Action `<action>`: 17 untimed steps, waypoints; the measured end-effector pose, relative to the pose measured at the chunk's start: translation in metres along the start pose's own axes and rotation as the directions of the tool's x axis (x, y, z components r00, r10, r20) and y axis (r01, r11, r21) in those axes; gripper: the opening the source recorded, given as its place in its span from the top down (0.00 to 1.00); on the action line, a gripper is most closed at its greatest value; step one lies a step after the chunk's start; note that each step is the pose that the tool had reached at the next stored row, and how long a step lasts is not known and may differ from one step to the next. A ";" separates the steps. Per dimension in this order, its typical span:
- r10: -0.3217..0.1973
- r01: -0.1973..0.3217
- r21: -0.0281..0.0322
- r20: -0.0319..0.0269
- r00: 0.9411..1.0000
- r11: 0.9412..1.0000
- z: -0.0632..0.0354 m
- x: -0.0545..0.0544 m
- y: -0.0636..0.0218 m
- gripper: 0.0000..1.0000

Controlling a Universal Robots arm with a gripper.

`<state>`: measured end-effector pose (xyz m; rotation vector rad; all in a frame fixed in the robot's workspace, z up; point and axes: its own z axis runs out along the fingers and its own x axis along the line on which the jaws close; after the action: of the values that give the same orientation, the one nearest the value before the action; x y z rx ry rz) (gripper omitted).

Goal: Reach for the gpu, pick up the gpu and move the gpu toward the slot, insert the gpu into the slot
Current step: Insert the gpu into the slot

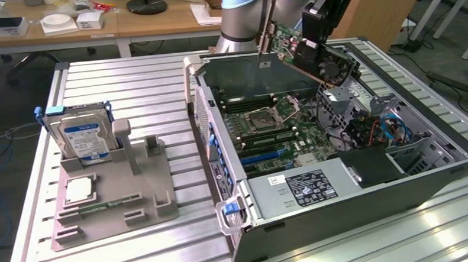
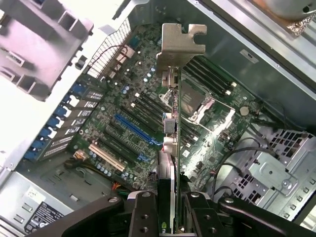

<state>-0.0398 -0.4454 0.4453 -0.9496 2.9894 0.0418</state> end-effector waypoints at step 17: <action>-0.163 0.163 -0.002 -0.004 0.987 0.987 -0.0001 0.001 -0.0006 0.74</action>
<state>-0.0399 -0.4464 0.4453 -1.1917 2.9039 0.0422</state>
